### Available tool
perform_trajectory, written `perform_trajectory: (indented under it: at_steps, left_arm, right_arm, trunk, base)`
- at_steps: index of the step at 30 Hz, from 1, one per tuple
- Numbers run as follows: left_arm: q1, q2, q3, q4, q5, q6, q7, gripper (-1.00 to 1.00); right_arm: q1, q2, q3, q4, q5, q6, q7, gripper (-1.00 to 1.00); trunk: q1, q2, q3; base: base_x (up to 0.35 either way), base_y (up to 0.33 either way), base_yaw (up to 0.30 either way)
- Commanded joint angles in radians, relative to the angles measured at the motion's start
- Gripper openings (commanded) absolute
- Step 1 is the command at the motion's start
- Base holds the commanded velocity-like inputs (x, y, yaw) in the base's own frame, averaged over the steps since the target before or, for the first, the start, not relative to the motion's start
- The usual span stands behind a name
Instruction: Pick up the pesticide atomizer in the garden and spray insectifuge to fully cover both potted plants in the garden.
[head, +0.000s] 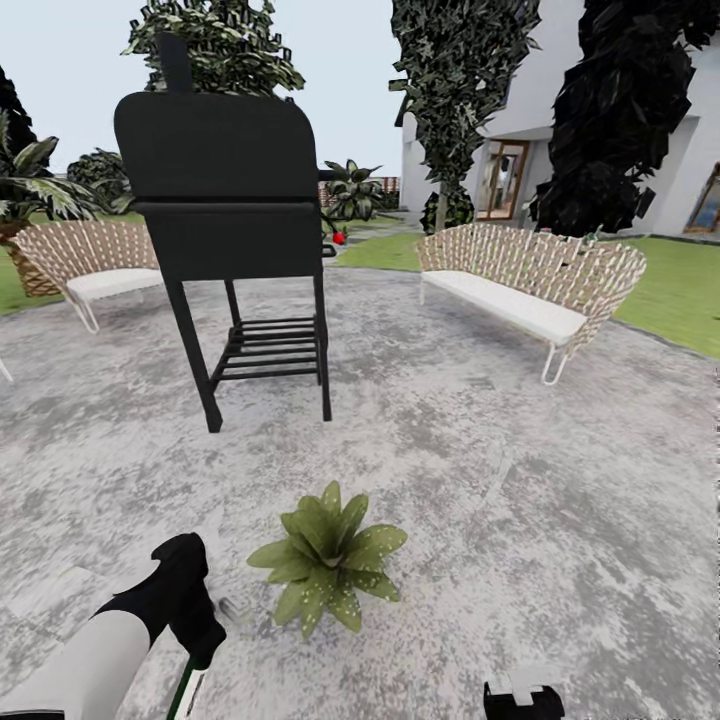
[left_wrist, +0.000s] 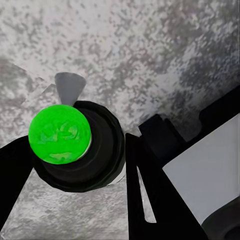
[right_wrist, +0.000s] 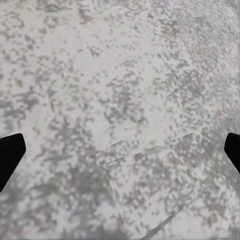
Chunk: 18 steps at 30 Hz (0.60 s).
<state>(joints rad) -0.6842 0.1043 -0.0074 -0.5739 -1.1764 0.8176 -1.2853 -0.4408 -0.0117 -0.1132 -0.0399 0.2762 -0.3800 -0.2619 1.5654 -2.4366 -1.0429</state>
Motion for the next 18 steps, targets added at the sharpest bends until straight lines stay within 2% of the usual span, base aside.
perform_trajectory:
  at_steps: [1,5,11,16,18]
  left_arm:
    - [0.000,0.000,0.000,-0.002,-0.005,0.009,-0.009,-1.00]
    - [0.000,-0.006,0.001,-0.003,-0.003,0.009,-0.009,-1.00]
    - [-0.001,-0.006,-0.006,-0.004,0.030,0.008,-0.011,-1.00]
    - [-0.019,-0.006,-0.012,-0.004,0.027,0.006,-0.035,-1.00]
    - [-0.043,-0.004,-0.015,-0.004,0.023,0.007,-0.045,-1.00]
  right_arm:
    - [-0.001,0.000,-0.008,0.002,0.011,-0.004,-0.003,1.00]
    - [-0.001,-0.003,-0.008,0.002,0.011,-0.004,-0.004,1.00]
    - [-0.001,-0.005,-0.008,0.002,0.012,-0.004,-0.004,1.00]
    - [-0.001,-0.005,-0.008,0.002,0.012,-0.004,-0.004,1.00]
    - [-0.001,-0.005,-0.008,0.002,0.012,-0.004,-0.004,1.00]
  trunk:
    - [0.000,0.000,-0.001]
    - [0.000,0.000,-0.001]
    - [0.000,0.000,-0.001]
    - [0.000,0.000,-0.001]
    - [0.000,0.000,-0.001]
  base:
    - [0.188,0.175,-0.253]
    - [0.090,0.055,-0.262]
    - [0.005,0.003,-0.265]
    - [0.000,0.000,-0.265]
    - [0.000,0.000,-0.265]
